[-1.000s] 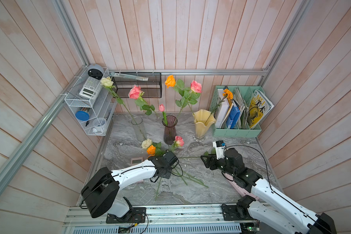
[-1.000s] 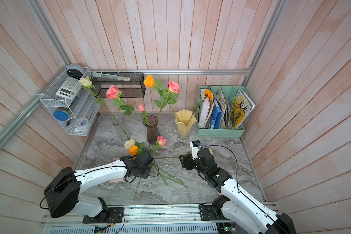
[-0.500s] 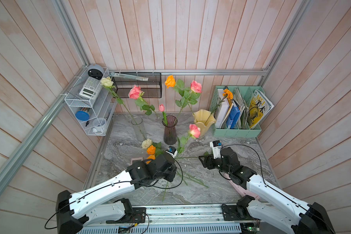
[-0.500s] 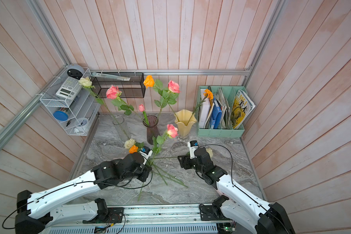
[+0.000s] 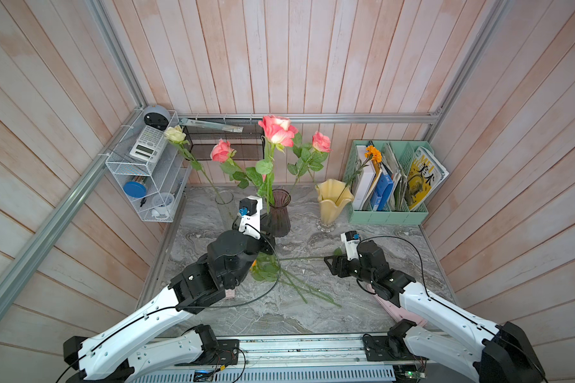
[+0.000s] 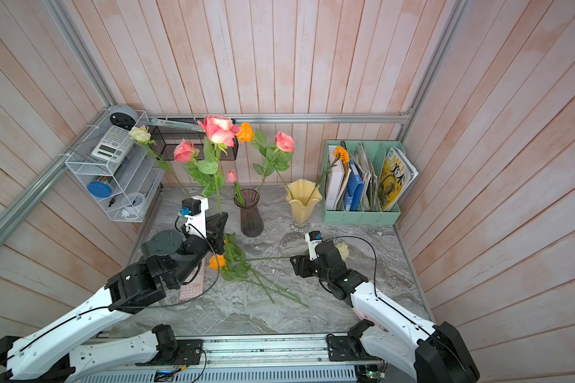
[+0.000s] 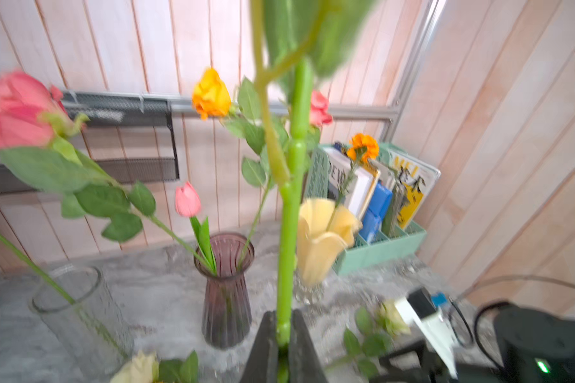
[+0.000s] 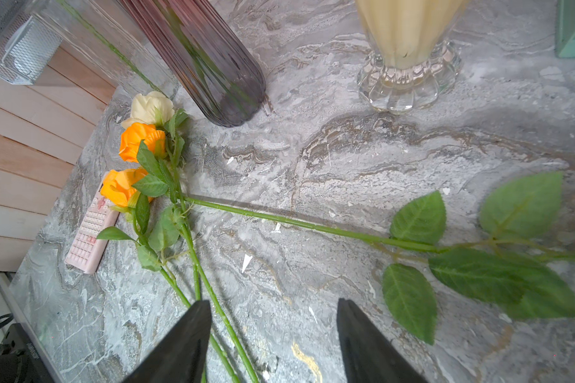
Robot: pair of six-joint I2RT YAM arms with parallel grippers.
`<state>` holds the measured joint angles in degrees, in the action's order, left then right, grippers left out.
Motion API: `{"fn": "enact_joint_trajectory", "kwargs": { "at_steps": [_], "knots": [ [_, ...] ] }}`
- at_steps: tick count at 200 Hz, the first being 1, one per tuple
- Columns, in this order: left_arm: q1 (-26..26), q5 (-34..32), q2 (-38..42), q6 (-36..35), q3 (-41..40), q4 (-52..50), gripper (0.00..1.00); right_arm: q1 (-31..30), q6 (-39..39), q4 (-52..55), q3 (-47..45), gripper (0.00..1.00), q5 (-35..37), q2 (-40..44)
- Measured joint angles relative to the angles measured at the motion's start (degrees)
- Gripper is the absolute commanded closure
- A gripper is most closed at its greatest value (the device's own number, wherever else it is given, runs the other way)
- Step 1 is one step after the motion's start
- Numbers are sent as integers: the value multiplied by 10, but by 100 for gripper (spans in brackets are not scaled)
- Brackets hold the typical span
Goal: Arrange the flowers in different vases according to their colors
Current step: Pick up the flower at the center of the board, then insert the flower into the vase.
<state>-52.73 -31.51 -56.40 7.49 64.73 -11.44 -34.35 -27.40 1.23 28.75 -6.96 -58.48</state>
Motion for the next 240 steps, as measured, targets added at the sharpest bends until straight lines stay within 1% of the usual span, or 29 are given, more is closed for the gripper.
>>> {"fn": "enact_joint_trajectory", "kwargs": {
  "at_steps": [17, 47, 76, 104, 135, 163, 189, 221, 227, 240],
  "knots": [
    [49, -4, -51, -42, 9, 97, 100, 0, 0, 0, 0, 34, -3, -10],
    [106, 12, -127, -93, 10, 231, 100, 0, 0, 0, 0, 34, -6, -31],
    [153, 36, -196, -108, 30, 320, 100, 0, 2, 0, 2, 34, -7, -53],
    [177, 67, -254, -113, 59, 382, 100, 1, 2, 0, 3, 34, -7, -68],
    [198, 100, -306, -112, 70, 434, 100, 1, 1, 0, 3, 34, -11, -87],
    [211, 115, -355, -113, 71, 462, 100, 1, 3, 4, 8, 34, -18, -103],
    [214, 129, -396, -113, 71, 475, 100, 1, 9, 10, 26, 34, -25, -118],
    [214, 137, -428, -113, 71, 491, 100, 1, 15, 14, 43, 34, -33, -128],
    [214, 137, -433, -113, 71, 492, 98, 1, 16, 14, 46, 35, -35, -130],
    [214, 137, -437, -113, 68, 494, 85, 1, 17, 15, 50, 34, -37, -132]
  ]
}}
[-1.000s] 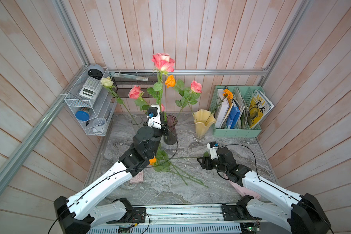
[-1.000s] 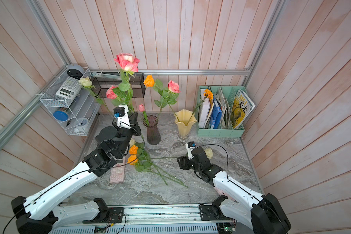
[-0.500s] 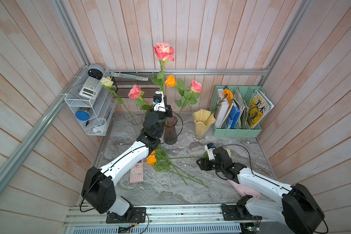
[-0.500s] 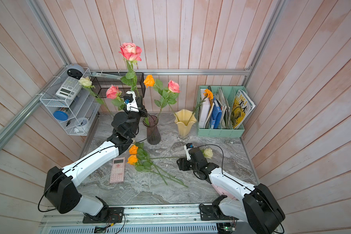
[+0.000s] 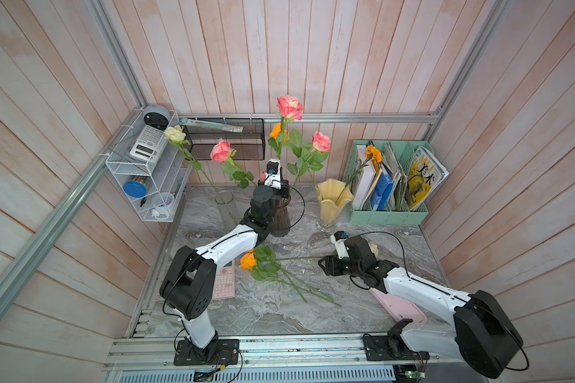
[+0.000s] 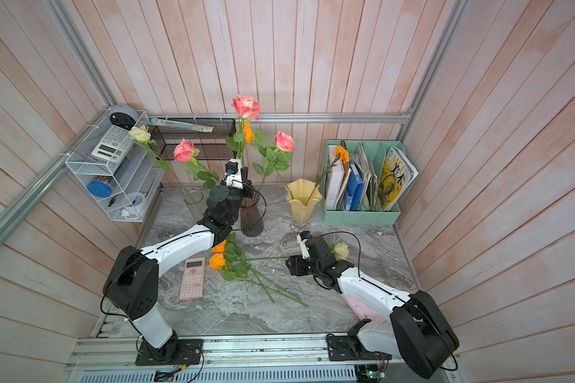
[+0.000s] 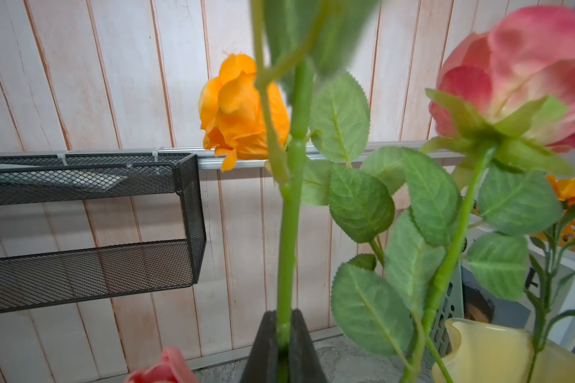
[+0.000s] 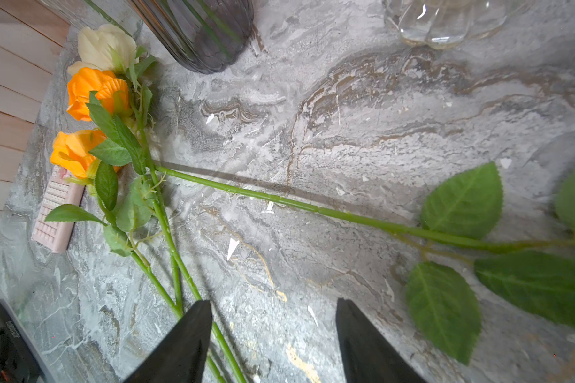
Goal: Arrange the flowers in different vases according to their colors
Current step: Insert the flower into the vase.
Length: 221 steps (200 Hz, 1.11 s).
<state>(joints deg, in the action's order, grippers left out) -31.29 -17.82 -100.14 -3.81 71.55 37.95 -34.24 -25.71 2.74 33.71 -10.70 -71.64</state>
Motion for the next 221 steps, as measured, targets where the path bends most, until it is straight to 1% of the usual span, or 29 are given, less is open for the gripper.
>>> {"fn": "enact_joint_trajectory", "kwargs": {
  "at_steps": [5, 16, 20, 43, 84, 107, 134, 154, 174, 190, 207, 221],
  "knots": [
    [0, 0, -1, 1, -2, 0, 81, 0, 0, 0, 1, 35, -2, -1],
    [0, 0, -1, -1, -4, -1, 65, 0, 2, 3, 4, 35, -4, -2],
    [0, 0, -1, 6, -4, 0, 60, 0, 2, 3, 4, 35, -5, -2],
    [0, 3, -1, 8, -7, -2, 54, 0, 8, 12, 6, 35, -14, -3],
    [0, 3, 0, 14, -31, -15, 53, 0, 23, 45, 34, 35, -21, -14],
    [0, 3, 13, 17, -51, -25, 48, 0, 24, 50, 44, 35, -23, -15],
    [-8, 9, 71, 17, -92, -53, 44, 1, 22, 63, 46, 35, -14, -15],
    [-33, 21, 143, 6, -125, -87, 42, 2, 10, 82, 48, 35, 8, -12],
    [-61, 72, 218, -3, -146, -150, 40, 7, -2, 105, 49, 36, 34, -1],
    [-71, 139, 256, -12, -144, -216, 37, 16, -14, 127, 49, 36, 50, 13],
    [-76, 196, 253, -28, -123, -295, 37, 29, -27, 148, 49, 36, 60, 31],
    [-82, 230, 218, -50, -94, -365, 37, 40, -35, 165, 48, 36, 66, 51]
  ]
}}
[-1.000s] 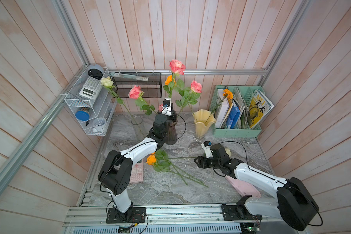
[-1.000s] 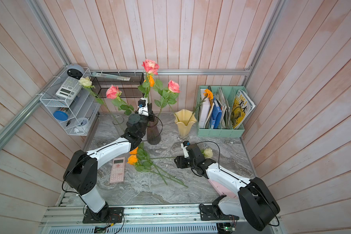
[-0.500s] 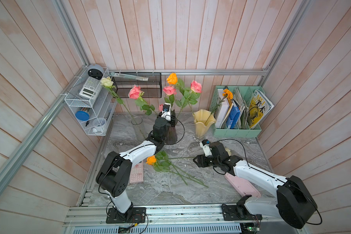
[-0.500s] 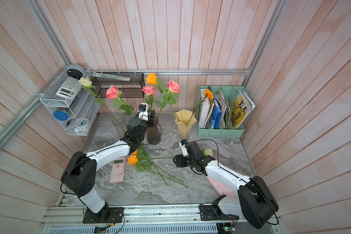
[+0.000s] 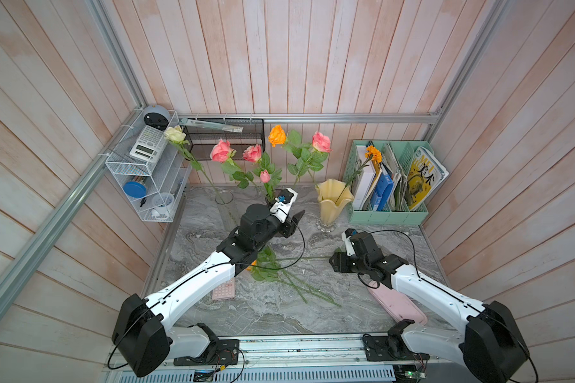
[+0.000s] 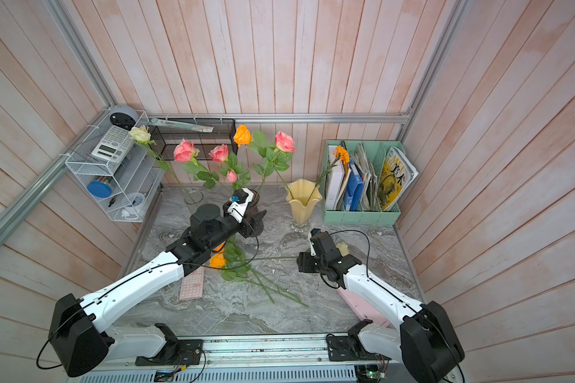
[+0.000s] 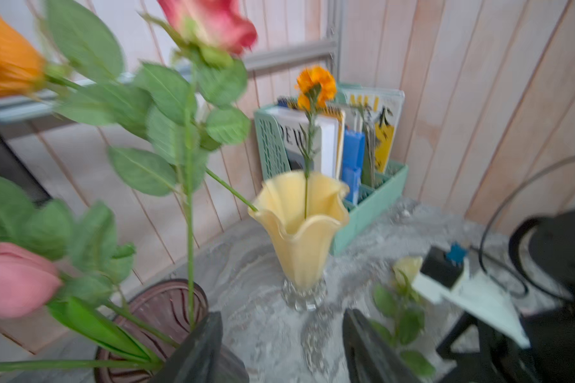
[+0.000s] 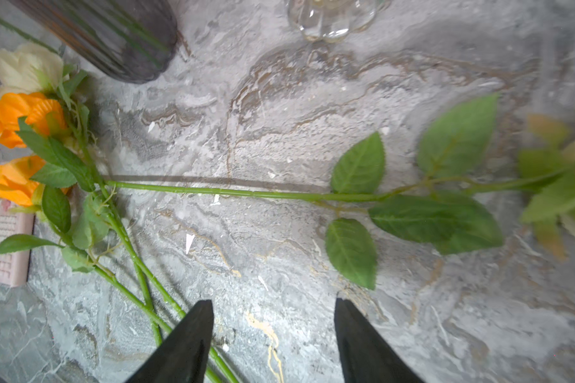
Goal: Arrange the flowers in different vases according to their colors
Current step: Insert the flower into the vase, then pick up the flower at the center of the board.
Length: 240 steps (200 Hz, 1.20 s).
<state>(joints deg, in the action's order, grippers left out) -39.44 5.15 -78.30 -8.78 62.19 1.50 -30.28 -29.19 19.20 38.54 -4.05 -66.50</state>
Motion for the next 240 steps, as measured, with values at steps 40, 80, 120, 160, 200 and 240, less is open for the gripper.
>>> {"fn": "enact_joint_trajectory", "kwargs": {
  "at_steps": [40, 80, 120, 160, 200, 240],
  "knots": [
    [-11, 50, -110, -63, 40, -141, 38, 17, -24, 19, -38, 36, 13, 80],
    [-36, 50, -219, -125, 130, -245, 41, 24, -30, 34, -59, 36, 15, 119],
    [-45, 49, -304, -156, 175, -283, 42, 27, -29, 36, -59, 36, 14, 114],
    [-45, 38, -369, -170, 210, -301, 43, 36, -27, 36, -61, 36, 12, 113],
    [-45, 36, -390, -181, 228, -313, 43, 45, -25, 37, -69, 36, 10, 114],
    [-46, 33, -404, -187, 238, -324, 46, 56, -23, 36, -69, 36, 1, 115]
  ]
}}
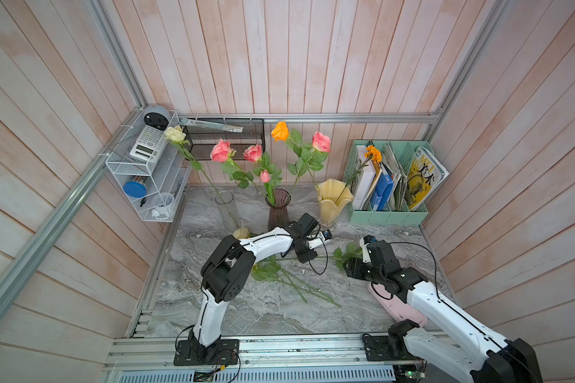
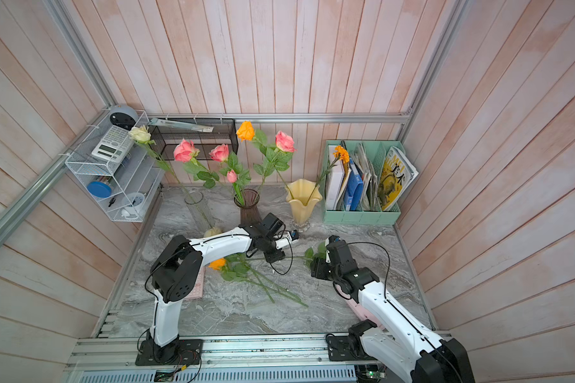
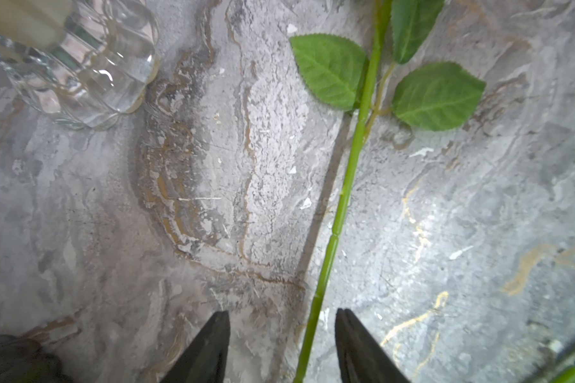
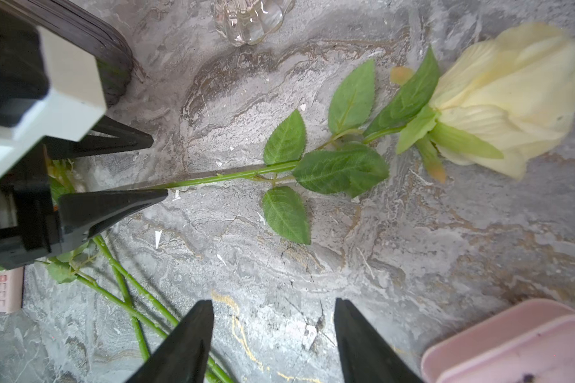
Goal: Arrange the flowers in different vases according to their colors
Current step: Pick up the flower at the center of the board.
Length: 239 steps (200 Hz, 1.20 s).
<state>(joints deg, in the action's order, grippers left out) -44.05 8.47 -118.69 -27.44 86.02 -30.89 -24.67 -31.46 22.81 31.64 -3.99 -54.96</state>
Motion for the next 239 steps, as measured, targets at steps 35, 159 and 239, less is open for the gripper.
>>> {"fn": "enact_joint_trajectory", "kwargs": {
  "at_steps": [35, 159, 239],
  "knots": [
    [-3, -13, -29, -2, 6, -2, 51, 1, 0, 0, 0, 36, -6, 0],
    [-15, -41, -29, 19, 3, 16, 99, 2, 0, -3, -9, 36, -10, 11],
    [-22, -38, 130, 90, -76, 108, 100, 14, 5, 22, -9, 36, -4, 65]
  ]
}}
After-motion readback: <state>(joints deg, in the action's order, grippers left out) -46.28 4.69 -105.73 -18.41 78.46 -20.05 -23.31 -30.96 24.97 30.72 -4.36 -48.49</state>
